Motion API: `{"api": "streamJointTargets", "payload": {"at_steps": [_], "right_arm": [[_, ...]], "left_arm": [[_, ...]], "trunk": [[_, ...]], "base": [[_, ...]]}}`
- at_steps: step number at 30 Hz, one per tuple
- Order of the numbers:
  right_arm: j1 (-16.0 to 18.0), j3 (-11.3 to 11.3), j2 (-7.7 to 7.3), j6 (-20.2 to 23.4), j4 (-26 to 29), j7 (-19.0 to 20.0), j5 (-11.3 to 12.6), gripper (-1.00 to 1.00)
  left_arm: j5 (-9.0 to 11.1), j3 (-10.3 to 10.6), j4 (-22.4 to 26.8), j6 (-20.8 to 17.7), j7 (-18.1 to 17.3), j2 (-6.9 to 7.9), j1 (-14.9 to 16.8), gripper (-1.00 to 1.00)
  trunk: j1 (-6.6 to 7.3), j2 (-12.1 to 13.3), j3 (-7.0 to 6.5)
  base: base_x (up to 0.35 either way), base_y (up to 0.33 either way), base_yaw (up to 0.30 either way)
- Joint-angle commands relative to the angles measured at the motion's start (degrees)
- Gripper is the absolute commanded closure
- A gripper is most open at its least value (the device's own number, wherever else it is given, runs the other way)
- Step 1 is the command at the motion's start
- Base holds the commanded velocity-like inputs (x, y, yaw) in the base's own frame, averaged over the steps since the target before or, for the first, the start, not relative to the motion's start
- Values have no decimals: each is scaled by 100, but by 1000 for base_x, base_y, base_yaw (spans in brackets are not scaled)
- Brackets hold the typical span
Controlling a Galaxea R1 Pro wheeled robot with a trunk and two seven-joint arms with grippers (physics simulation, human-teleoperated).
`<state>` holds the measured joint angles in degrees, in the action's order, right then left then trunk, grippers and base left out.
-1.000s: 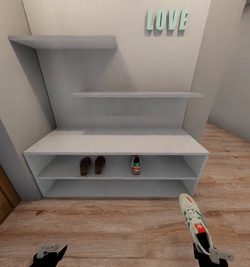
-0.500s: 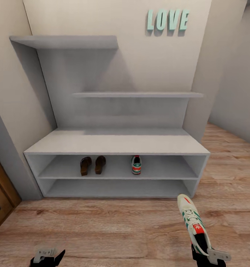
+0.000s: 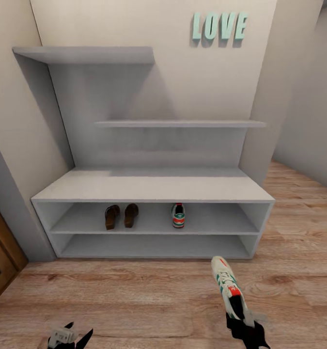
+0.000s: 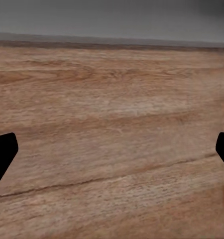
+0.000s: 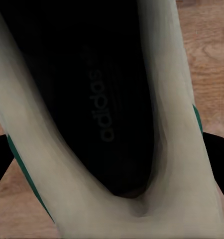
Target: Pick up the two gym shoes and the two sandals from the corridor floor and place them onto the hallstand (shoe rack) in the corridor, making sure they are on the rack and not on the floor. Arrange them so the two gym shoes are next to each other and the two sandals are next to each other.
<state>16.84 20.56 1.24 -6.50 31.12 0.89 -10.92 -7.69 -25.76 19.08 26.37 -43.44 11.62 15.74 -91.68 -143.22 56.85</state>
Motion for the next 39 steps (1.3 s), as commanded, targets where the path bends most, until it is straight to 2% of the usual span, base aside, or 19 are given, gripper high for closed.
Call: {"api": "streamJointTargets", "payload": {"at_steps": [1, 3, 6, 9, 12, 13, 17, 21, 30, 32, 39], "right_arm": [[73, 52, 51, 198, 62, 5, -58, 100], [212, 48, 131, 590, 176, 3, -59, 100], [623, 36, 320, 1438, 357, -123, -60, 100], [891, -8, 426, 1834, 389, -370, -58, 100], [1169, -164, 556, 2157, 393, -828, -52, 100], [1258, -281, 635, 2241, 393, -1050, -49, 100], [1374, -589, 850, 2343, 422, -1452, -43, 100], [1603, -800, 876, 2399, 435, -1704, -31, 100], [1844, -841, 876, 2408, 458, -1964, -12, 100], [2026, -843, 876, 2401, 445, -2083, -8, 100], [2065, -843, 876, 2391, 400, -2084, -7, 100]], "left_arm": [[-32, -57, -3, 32, -90, -1, -4, -100], [37, -81, -3, 41, -193, 2, -32, -100], [229, -125, 30, 62, -333, 9, -117, -100], [291, -136, 45, 66, -367, 18, -146, -100], [329, -140, 54, 69, -388, 24, -164, -100], [335, -140, 55, 69, -393, 24, -168, -100], [343, -140, 53, 70, -399, 24, -174, -100], [346, -139, 52, 70, -402, 24, -176, -100], [347, -139, 52, 58, -402, 24, -176, -100], [347, -139, 42, 51, -396, 24, -176, -100], [341, -139, 43, 42, -387, 12, -176, -100]], "trunk": [[1, -2, 6], [1, -2, 6], [1, -2, 6], [1, -2, 6], [1, -2, 6], [1, -2, 6], [1, -2, 6], [1, -2, 6], [1, -2, 6], [1, -2, 6], [1, -2, 6]], "base": [[0, 0, 0], [0, 0, 0], [0, 0, 0], [0, 0, 0], [0, 0, 0], [0, 0, 0], [0, 0, 0], [0, 0, 0], [0, 0, 0], [0, 0, 0], [0, 0, 0]]}}
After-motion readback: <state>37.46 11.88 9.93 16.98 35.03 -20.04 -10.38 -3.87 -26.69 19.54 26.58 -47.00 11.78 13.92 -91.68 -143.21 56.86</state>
